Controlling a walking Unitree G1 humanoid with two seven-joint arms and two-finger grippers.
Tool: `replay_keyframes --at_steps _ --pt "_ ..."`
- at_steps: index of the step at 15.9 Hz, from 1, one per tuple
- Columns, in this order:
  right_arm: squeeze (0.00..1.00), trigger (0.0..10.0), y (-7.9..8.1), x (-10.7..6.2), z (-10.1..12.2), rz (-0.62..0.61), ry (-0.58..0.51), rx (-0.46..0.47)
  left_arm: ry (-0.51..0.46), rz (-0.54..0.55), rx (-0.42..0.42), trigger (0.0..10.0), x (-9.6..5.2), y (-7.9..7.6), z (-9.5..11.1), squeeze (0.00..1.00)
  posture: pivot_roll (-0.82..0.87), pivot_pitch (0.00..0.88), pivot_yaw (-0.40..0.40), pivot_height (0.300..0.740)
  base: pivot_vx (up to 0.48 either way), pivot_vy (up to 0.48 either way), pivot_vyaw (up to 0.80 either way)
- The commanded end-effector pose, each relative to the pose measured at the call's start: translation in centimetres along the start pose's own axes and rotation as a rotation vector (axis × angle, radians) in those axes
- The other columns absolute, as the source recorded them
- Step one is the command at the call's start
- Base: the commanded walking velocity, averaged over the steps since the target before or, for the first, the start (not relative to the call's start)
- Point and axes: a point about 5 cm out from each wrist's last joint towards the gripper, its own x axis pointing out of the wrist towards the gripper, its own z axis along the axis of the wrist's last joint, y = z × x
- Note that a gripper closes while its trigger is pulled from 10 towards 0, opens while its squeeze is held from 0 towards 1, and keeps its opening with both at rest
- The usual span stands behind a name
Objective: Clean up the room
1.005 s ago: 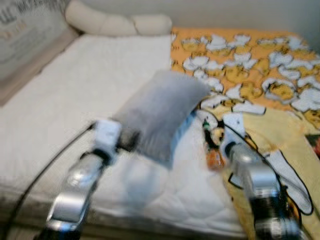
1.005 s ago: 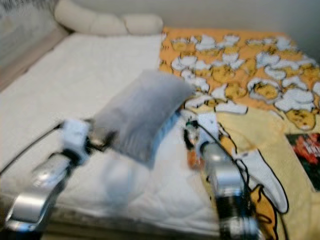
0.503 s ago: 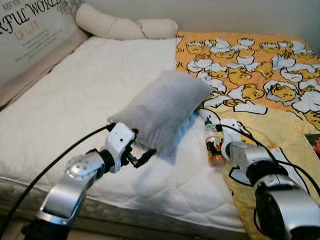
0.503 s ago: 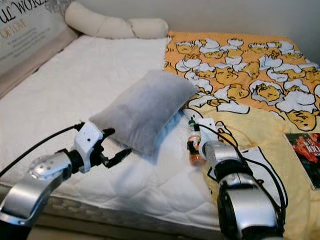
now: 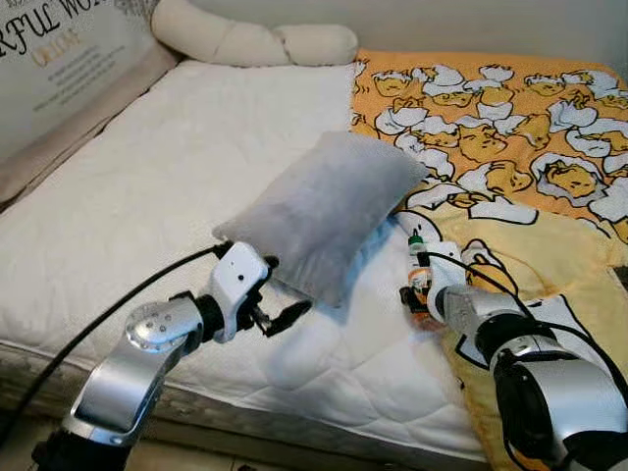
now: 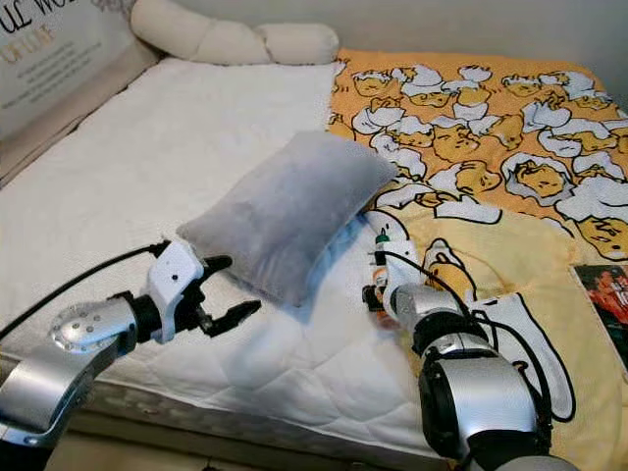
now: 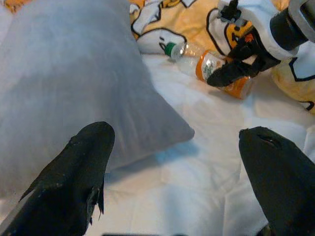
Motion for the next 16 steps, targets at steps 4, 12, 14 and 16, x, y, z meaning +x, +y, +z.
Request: replay_keyframes --at_steps 4,12,14,16 --pt "0.0 0.0 0.5 0.2 -1.1 -0.02 0.046 -0.006 -0.013 -0.031 -0.017 10.0 -0.3 -0.5 0.5 0.0 -0.01 0.078 0.042 0.74 0.0 0.0 0.0" --pt "0.0 0.0 0.1 0.4 -1.9 -0.059 0.05 0.02 0.034 0.013 -0.05 10.0 -0.6 -0.1 -0.2 0.0 -0.02 0.072 0.034 0.74 0.0 0.0 0.0" --pt "0.0 0.0 -0.2 0.2 -0.8 -0.052 -0.025 0.064 0.038 0.054 -0.02 10.0 -0.5 0.2 -0.1 0.0 -0.04 0.03 0.033 0.74 0.0 0.0 0.0" --pt "0.0 0.0 -0.8 -0.3 1.6 -0.019 -0.171 0.141 0.017 0.127 -0.024 10.0 -0.7 0.5 0.1 0.0 -0.07 0.0 0.044 0.74 0.0 0.0 0.0"
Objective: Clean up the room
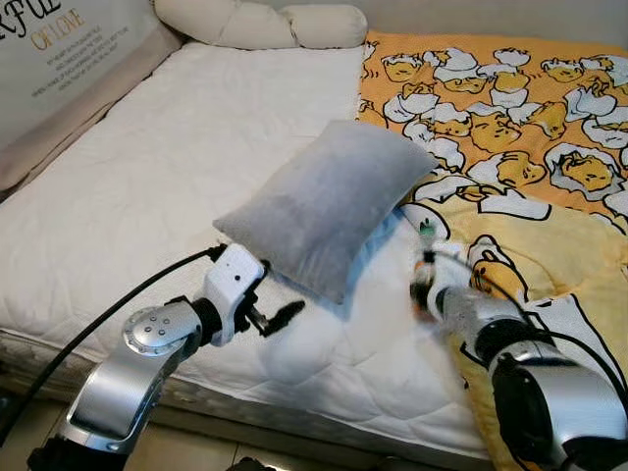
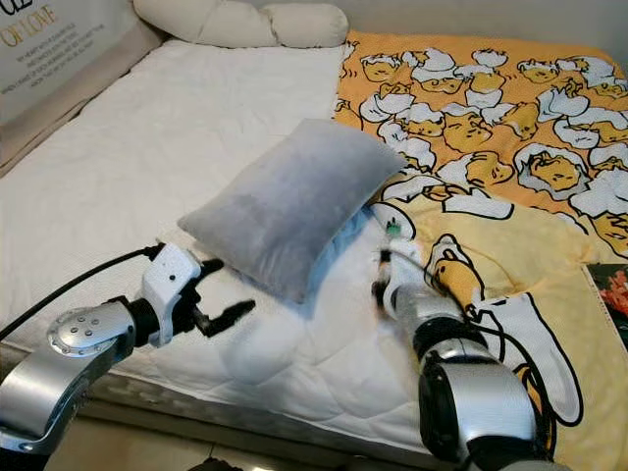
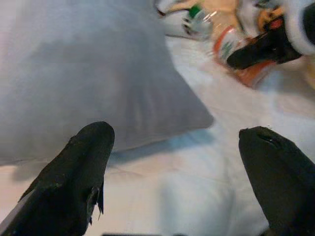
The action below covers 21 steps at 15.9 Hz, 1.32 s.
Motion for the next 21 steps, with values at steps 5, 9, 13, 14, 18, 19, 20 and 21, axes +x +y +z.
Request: replay_keyframes --at_steps 5,9,13,14,18,19,20,21 --pt "0.0 6.9 -1.0 -3.3 4.6 0.083 -0.406 0.142 -0.047 0.14 -0.038 10.0 -0.6 0.4 0.8 0.0 -0.11 0.0 0.06 0.74 0.0 0.0 0.0" --pt "0.0 10.0 4.2 -9.0 6.2 0.418 -0.701 0.034 -0.076 0.445 -0.049 10.0 -0.6 2.5 0.8 0.0 -0.12 0.0 0.061 0.74 0.0 0.0 0.4" --pt "0.0 10.0 5.7 -10.1 5.0 0.428 -0.666 0.009 -0.048 0.564 -0.05 10.0 -1.0 3.1 0.3 0.0 -0.09 0.0 0.04 0.74 0.0 0.0 0.8" --pt "0.0 10.0 5.7 -10.2 4.8 0.428 -0.659 0.009 -0.051 0.565 -0.044 10.0 -1.0 3.0 0.4 0.0 -0.08 0.0 0.035 0.74 0.0 0.0 0.8" --pt "0.0 10.0 5.6 -10.1 3.8 0.398 -0.613 -0.004 -0.073 0.582 -0.057 10.0 -0.8 3.0 0.8 0.0 -0.07 0.0 0.025 0.74 0.0 0.0 0.8" --pt "0.0 10.0 5.9 -10.2 3.9 0.404 -0.614 -0.006 -0.08 0.569 -0.089 10.0 -0.7 2.8 0.7 0.0 -0.08 0.0 0.031 0.74 0.0 0.0 0.8" --pt "0.0 10.0 6.1 -10.4 3.9 0.409 -0.611 -0.009 -0.085 0.569 -0.11 10.0 -0.7 2.7 0.7 0.0 -0.08 0.0 0.031 0.74 0.0 0.0 0.8" --pt "0.0 10.0 6.3 -10.5 3.8 0.418 -0.604 -0.008 -0.085 0.573 -0.127 10.0 -0.7 2.7 0.6 0.0 -0.08 0.0 0.034 0.74 0.0 0.0 0.8"
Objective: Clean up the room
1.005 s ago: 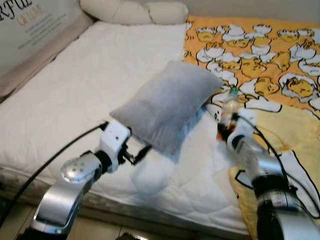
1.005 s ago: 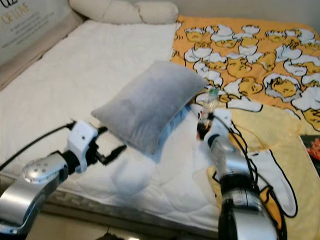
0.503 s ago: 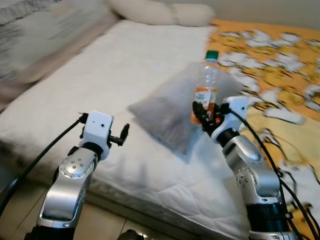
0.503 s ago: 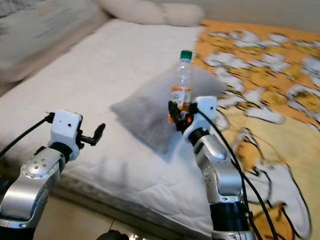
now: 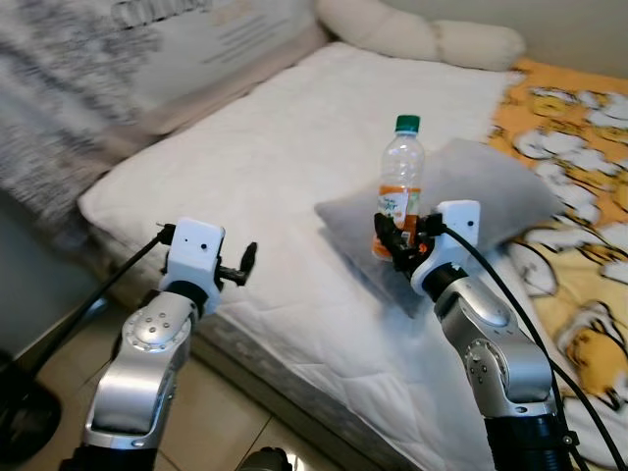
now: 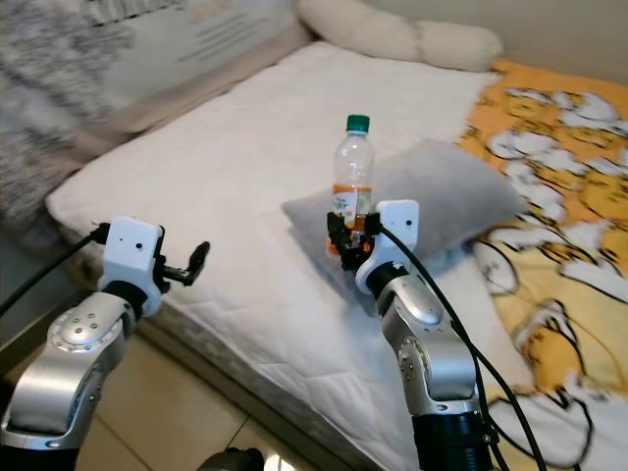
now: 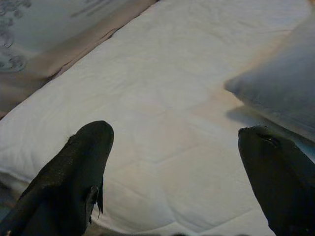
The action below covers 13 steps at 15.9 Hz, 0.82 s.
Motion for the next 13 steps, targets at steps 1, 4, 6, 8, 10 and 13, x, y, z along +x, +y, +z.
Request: replay_keyframes --at_steps 1,4,6,8,10,13 --pt "0.0 10.0 0.4 -0.2 0.2 0.008 -0.004 -0.01 -0.009 0.027 -0.007 10.0 -0.2 0.5 0.3 0.0 -0.08 0.0 0.036 0.74 0.0 0.0 0.8" --pt "0.0 10.0 0.8 -0.1 0.2 0.005 0.011 0.006 -0.008 0.031 -0.018 10.0 -0.2 0.5 0.2 0.0 -0.08 0.0 0.032 0.74 0.0 0.0 0.8" --pt "0.0 10.0 1.0 -0.2 -0.6 0.008 0.061 -0.012 -0.02 0.058 0.0 10.0 -0.2 0.8 0.3 0.0 -0.08 0.0 0.028 0.74 0.0 0.0 0.8" --pt "0.0 10.0 1.2 -0.3 -0.8 0.028 0.07 0.008 -0.022 0.061 0.0 10.0 -0.1 0.7 0.3 0.0 -0.08 0.0 0.027 0.74 0.0 0.0 0.8" --pt "0.0 10.0 1.4 -0.3 -0.7 0.039 0.075 0.009 -0.028 0.057 0.007 10.0 -0.1 0.7 0.4 0.0 -0.09 0.0 0.027 0.74 0.0 0.0 0.8" --pt "0.0 10.0 1.6 -0.5 -1.2 0.044 0.096 0.003 -0.034 0.048 0.007 10.0 -0.2 0.7 0.4 0.0 -0.08 0.0 0.027 0.74 0.0 0.0 0.8"
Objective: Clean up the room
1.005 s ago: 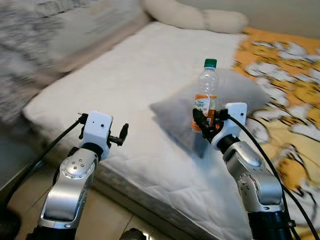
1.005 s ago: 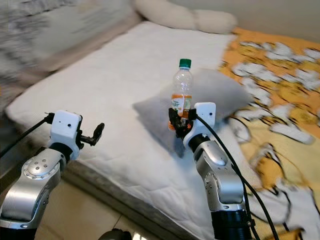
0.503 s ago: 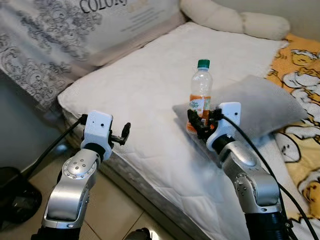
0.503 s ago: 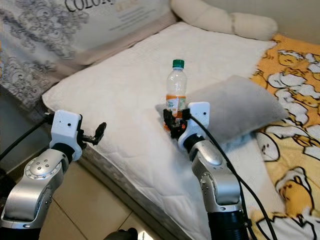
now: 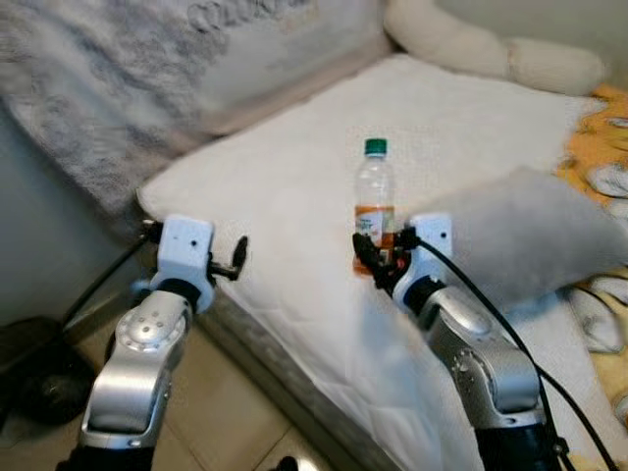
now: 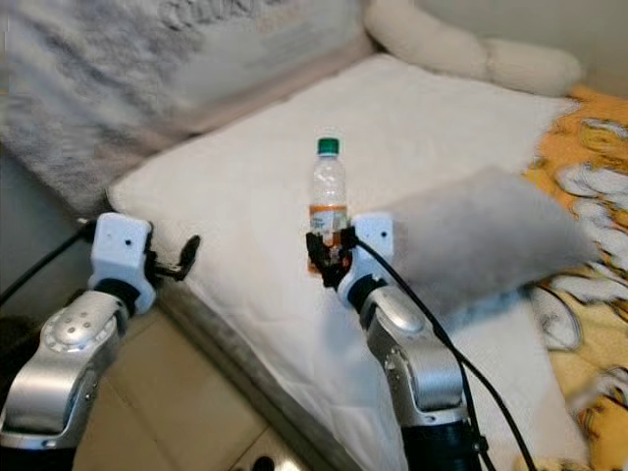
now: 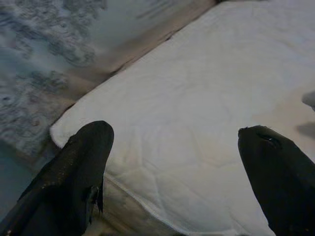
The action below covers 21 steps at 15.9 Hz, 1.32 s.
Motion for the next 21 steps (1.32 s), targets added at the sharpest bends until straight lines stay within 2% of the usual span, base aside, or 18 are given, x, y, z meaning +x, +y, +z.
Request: replay_keyframes --at_steps 1,8,13,18,21 --pt "0.0 10.0 -0.01 -0.22 0.17 -0.002 -0.004 0.003 -0.006 0.003 0.015 10.0 -0.12 0.11 0.07 0.0 -0.08 0.0 0.027 0.74 0.0 0.0 0.8" --pt "0.0 10.0 -0.29 -0.24 -0.15 -0.013 0.016 0.014 -0.012 -0.013 0.016 10.0 -0.07 -0.12 0.16 0.0 -0.09 0.0 0.029 0.74 0.0 0.0 0.8" --pt "0.0 10.0 -0.22 -0.26 -0.3 -0.013 0.022 0.003 -0.014 -0.013 0.003 10.0 -0.11 -0.1 0.14 0.0 -0.09 0.0 0.027 0.74 0.275 0.0 0.8" --pt "0.0 10.0 -0.51 0.18 -0.61 -0.069 0.052 -0.113 -0.009 -0.012 -0.002 10.0 -0.04 0.03 0.15 0.0 -0.08 0.0 0.028 0.74 0.29 0.0 0.13" --pt "0.0 10.0 -0.59 0.33 -0.48 -0.088 0.023 -0.18 -0.003 -0.015 -0.008 10.0 -0.03 0.08 0.1 0.0 -0.08 0.0 0.027 0.74 0.295 0.0 0.0"
